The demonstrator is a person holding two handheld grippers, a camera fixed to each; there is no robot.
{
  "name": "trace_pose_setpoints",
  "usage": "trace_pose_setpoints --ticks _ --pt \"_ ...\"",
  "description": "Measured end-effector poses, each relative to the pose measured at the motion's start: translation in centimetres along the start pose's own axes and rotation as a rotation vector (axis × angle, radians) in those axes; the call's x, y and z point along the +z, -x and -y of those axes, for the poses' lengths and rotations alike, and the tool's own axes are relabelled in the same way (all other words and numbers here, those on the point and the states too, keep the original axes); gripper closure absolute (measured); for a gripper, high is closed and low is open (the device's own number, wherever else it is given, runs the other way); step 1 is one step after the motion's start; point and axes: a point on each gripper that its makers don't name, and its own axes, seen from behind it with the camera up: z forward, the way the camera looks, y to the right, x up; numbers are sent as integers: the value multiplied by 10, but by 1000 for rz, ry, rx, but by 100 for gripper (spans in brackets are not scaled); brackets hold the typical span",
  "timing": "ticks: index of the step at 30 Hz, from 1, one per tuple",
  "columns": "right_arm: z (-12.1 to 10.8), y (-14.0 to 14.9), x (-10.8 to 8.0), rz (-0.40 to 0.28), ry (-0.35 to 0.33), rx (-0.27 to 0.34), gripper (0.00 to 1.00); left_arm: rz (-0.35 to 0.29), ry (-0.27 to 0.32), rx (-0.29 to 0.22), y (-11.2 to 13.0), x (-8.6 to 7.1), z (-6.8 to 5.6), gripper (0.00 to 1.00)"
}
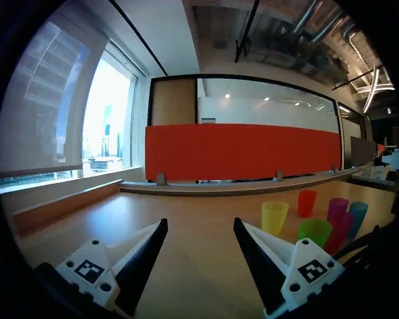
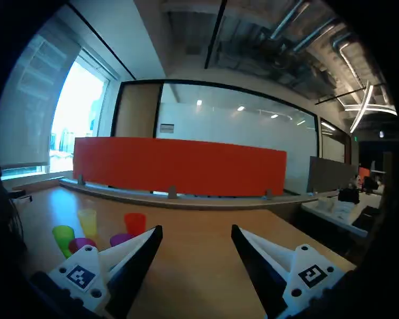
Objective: Pour water
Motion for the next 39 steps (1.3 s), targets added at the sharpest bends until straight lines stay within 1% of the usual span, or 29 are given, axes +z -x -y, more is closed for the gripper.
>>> trace_pose_setpoints --ticks 6,9,12,18,21,27,33,39 --pt "-11 -2 4 -35 10 -12 0 0 0 0 0 0 0 9" --pt "-13 3 8 -45 -2 -1 0 0 0 0 0 0 0 8" --pt "-11 5 13 -59 -20 19 0 0 0 0 0 0 0 8" --pt "-3 4 20 -121 -56 45 0 0 0 1 0 0 0 8" --pt "-1 7 23 -131 -70 56 0 0 0 0 0 0 0 8" --pt "0 20 32 -112 -69 79 0 0 0 0 0 0 -1 8" --pt "5 37 39 -83 -66 86 0 0 0 0 0 1 -1 8" --pt "-2 49 43 -60 -45 88 0 0 0 0 0 1 -1 8"
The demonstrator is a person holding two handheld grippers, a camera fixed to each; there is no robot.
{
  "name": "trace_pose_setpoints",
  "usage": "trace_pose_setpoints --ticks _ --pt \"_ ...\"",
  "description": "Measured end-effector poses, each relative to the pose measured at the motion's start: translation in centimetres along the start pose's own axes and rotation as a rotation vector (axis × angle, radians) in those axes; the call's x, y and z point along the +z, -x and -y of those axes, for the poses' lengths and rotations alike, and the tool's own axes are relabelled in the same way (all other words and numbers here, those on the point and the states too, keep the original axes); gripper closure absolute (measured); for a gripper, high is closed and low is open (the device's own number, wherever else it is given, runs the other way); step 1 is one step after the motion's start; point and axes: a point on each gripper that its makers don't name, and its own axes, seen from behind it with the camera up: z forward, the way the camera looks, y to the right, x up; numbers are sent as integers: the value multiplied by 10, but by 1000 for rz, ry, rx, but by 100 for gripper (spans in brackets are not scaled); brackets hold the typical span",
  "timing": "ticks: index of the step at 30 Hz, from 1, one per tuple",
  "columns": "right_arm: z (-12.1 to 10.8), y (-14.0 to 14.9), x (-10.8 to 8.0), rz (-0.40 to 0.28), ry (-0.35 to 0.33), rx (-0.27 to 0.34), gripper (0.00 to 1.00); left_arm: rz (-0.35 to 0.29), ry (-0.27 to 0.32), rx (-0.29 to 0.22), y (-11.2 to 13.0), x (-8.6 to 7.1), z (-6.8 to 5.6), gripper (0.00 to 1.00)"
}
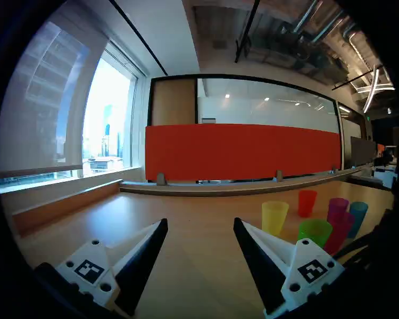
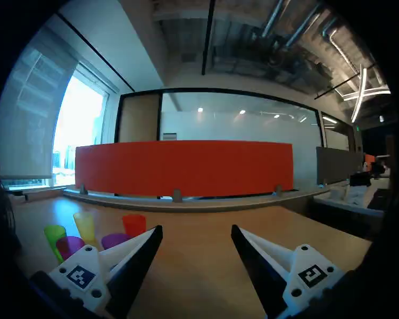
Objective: Pour water
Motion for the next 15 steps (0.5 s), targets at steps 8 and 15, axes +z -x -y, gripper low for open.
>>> trace_pose_setpoints --ticks 8,15 --pt "-4 12 3 28 4 21 0 0 0 0 0 0 0 9" --pt "-5 17 5 38 8 12 0 0 0 0 0 1 0 9"
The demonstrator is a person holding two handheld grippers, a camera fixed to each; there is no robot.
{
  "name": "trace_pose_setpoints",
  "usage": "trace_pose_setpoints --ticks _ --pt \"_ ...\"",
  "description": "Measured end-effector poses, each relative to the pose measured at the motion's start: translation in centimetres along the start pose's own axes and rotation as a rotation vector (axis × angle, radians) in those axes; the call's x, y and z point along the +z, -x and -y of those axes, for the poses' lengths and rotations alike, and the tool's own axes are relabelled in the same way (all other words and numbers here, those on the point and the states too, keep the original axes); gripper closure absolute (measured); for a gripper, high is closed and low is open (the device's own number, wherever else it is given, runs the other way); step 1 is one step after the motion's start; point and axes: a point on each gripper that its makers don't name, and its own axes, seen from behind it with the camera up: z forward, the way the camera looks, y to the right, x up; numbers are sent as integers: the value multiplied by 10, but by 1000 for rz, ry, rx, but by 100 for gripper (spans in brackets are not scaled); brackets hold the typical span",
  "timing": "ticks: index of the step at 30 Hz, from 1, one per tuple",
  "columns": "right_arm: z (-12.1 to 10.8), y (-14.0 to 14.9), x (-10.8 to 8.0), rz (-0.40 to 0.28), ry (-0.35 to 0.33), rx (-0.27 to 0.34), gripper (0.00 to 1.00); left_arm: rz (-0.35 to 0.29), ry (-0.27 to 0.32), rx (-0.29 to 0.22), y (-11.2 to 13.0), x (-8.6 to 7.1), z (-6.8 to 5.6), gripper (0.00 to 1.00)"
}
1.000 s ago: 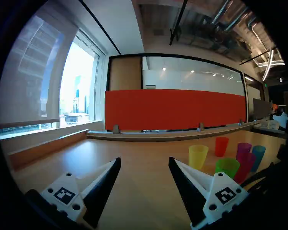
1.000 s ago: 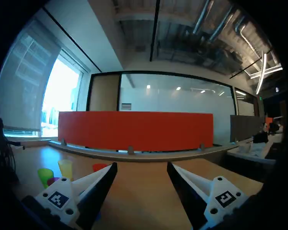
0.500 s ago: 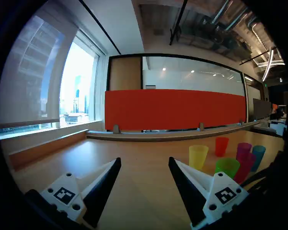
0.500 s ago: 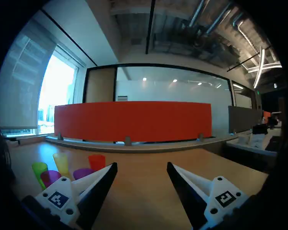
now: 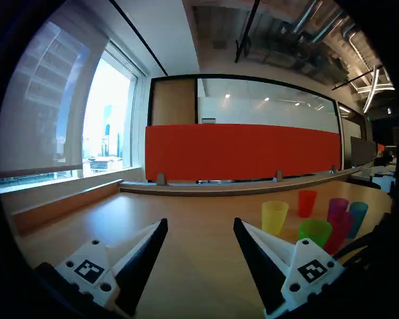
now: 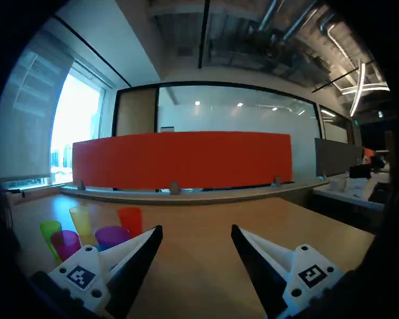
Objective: Pour water
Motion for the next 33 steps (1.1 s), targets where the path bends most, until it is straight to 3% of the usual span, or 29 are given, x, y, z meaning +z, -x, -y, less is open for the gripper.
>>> trace_pose_setpoints --ticks 33 --pt "5 -1 -1 3 -7 -18 0 0 0 0 0 -1 1 9"
